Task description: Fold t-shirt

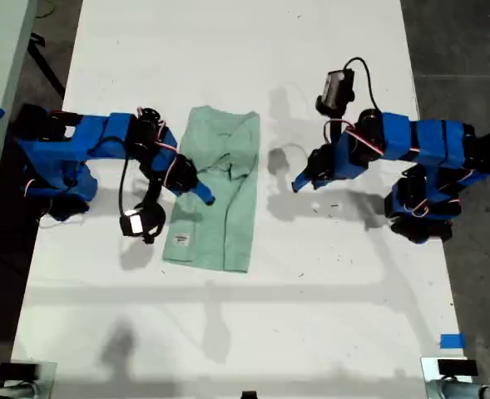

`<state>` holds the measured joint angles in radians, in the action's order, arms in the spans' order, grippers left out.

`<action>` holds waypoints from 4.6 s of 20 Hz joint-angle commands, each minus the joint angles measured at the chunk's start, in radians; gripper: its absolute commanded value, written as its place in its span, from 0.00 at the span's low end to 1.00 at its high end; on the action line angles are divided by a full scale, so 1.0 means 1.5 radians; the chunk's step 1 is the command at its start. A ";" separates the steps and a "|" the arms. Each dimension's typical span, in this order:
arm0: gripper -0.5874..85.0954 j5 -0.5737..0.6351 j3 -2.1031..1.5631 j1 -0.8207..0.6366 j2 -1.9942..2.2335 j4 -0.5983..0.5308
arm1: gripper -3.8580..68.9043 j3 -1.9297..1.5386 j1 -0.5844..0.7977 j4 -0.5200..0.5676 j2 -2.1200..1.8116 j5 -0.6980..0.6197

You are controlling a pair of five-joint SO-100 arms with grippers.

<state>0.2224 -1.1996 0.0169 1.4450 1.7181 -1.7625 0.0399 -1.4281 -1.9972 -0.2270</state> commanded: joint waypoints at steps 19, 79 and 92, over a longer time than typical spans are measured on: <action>0.37 -0.144 -0.372 0.246 0.185 -0.264 | 0.37 0.613 -0.230 0.144 0.644 0.114; 0.35 0.178 0.165 -0.352 0.027 0.096 | 0.55 0.520 0.242 -0.060 0.351 -0.253; 0.22 0.139 -0.517 -0.382 0.906 -0.083 | 0.22 -0.156 0.237 -0.102 -0.581 -0.063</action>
<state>0.5031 -1.7349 -0.6611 2.5617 1.6997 -1.8807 0.5123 -1.5969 -2.7274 -0.4310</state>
